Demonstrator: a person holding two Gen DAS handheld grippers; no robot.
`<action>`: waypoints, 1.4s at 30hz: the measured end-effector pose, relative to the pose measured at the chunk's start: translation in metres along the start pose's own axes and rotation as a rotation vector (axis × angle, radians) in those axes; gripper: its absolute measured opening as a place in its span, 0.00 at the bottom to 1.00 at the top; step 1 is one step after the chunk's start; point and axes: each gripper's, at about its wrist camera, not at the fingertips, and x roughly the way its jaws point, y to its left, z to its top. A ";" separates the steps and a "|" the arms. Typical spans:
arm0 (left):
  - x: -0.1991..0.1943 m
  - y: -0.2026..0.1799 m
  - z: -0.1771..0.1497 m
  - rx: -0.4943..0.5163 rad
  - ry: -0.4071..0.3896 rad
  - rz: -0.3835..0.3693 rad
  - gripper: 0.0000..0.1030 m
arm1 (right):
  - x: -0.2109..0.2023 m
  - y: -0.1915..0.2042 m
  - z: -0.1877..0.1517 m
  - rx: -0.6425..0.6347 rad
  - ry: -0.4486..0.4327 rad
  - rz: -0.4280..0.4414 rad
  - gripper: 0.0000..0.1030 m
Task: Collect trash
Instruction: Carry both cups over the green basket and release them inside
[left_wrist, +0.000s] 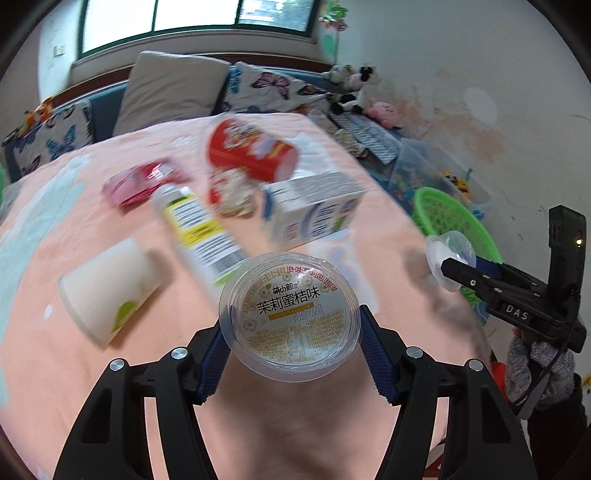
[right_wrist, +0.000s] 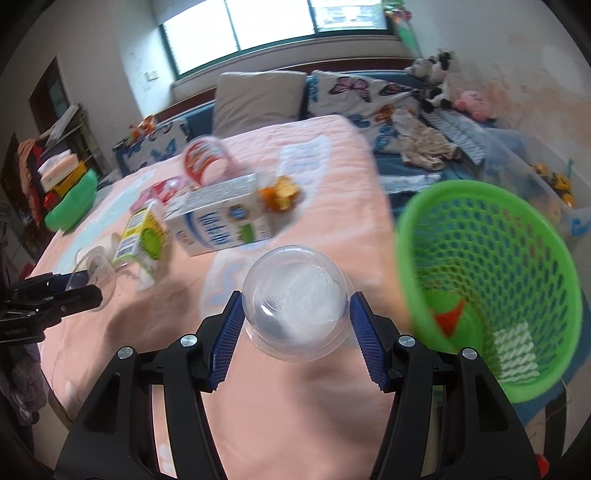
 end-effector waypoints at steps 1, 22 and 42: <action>0.001 -0.006 0.003 0.009 0.000 -0.006 0.61 | -0.003 -0.005 0.000 0.009 -0.004 -0.009 0.57; 0.066 -0.149 0.078 0.200 0.033 -0.136 0.61 | -0.020 -0.149 -0.018 0.214 0.005 -0.207 0.58; 0.118 -0.215 0.095 0.269 0.089 -0.182 0.62 | -0.026 -0.177 -0.032 0.272 -0.002 -0.190 0.65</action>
